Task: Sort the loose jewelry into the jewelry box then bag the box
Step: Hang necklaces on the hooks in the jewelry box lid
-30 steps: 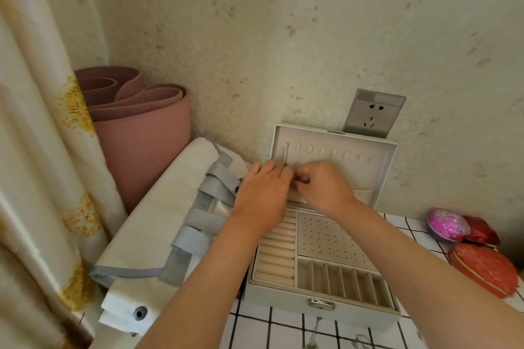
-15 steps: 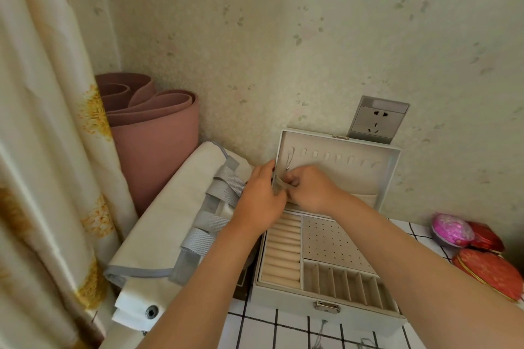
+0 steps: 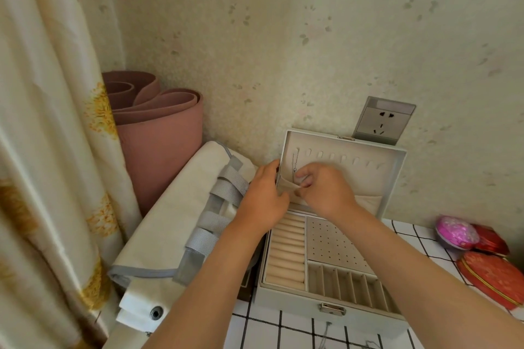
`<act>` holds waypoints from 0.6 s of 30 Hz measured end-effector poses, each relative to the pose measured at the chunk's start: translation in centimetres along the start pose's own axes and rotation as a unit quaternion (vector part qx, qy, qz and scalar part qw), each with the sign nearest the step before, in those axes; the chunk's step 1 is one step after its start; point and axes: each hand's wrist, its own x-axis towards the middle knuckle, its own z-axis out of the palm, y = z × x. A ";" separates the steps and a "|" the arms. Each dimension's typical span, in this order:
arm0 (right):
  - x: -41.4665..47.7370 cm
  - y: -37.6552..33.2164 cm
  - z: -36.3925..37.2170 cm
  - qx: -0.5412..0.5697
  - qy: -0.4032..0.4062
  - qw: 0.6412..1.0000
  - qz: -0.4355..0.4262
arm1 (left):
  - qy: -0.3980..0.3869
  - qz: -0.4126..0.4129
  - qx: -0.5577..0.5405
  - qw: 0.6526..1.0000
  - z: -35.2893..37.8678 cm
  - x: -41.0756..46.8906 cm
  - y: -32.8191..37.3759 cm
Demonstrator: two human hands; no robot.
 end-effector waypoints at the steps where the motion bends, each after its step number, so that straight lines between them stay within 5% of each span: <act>1: -0.1 0.2 0.1 -0.005 0.007 1.000 -0.008 | 0.002 -0.001 0.002 1.000 0.0 0.0 0.0; 7: -1.1 0.0 -0.6 -0.083 -0.006 0.995 -0.053 | -0.007 -0.006 0.016 1.000 0.4 -0.2 0.3; 18: -9.0 -1.6 -5.8 -0.022 -0.038 0.997 -0.062 | 0.010 0.026 0.076 0.997 -2.9 -6.6 4.1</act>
